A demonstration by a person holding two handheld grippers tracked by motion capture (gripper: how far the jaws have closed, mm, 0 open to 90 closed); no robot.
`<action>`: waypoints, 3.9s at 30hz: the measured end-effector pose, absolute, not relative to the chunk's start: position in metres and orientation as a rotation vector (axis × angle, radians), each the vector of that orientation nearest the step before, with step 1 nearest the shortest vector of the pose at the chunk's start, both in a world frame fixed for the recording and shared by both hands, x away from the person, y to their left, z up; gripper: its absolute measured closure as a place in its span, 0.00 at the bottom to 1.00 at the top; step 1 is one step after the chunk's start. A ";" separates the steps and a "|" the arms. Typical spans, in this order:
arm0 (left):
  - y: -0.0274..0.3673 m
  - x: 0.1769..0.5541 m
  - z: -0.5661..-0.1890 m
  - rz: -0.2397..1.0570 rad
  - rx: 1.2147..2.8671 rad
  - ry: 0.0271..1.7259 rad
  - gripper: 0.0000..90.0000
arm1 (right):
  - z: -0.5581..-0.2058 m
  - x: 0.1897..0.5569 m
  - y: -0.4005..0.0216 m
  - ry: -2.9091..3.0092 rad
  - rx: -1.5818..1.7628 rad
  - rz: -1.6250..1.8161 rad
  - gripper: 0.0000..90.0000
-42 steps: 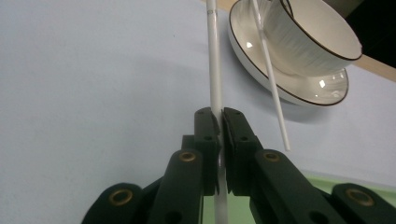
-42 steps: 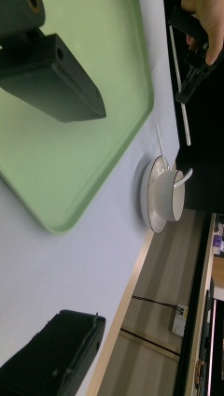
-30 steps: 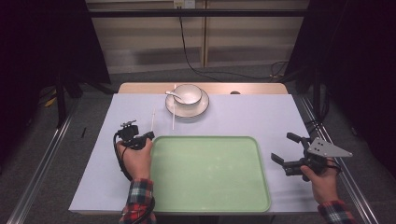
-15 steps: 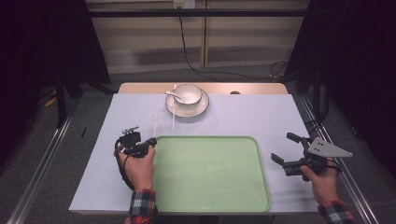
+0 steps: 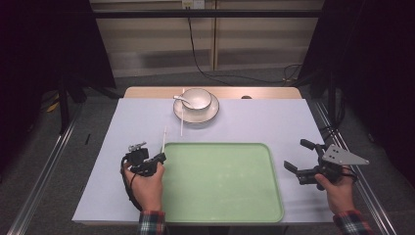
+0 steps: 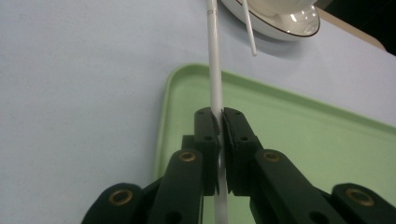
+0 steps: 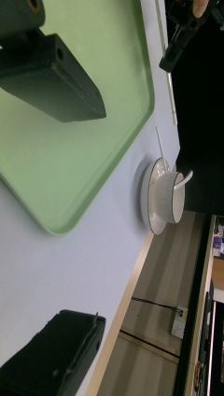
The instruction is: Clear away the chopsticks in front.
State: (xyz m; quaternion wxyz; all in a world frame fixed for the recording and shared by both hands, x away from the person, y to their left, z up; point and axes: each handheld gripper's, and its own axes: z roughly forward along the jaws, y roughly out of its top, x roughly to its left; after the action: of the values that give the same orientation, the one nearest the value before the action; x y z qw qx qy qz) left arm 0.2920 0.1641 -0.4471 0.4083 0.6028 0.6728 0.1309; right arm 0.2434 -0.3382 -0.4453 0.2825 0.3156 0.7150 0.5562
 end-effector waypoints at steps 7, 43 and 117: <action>0.162 0.282 -0.452 0.302 1.517 1.697 0.95 | -0.446 0.244 -0.338 1.912 0.846 1.498 0.02; 0.155 0.253 -0.471 0.314 1.600 1.745 0.95 | -0.446 0.244 -0.336 1.944 0.820 1.498 0.02; 0.157 0.324 -0.444 0.471 1.590 1.487 0.41 | -0.445 0.245 -0.338 1.939 0.844 1.488 0.02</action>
State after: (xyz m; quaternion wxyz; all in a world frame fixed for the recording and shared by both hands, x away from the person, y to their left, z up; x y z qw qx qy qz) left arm 0.3237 0.1572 -0.4444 0.4414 0.6405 0.5992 0.1896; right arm 0.2445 -0.3379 -0.4450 0.2743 0.3140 0.7210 0.5534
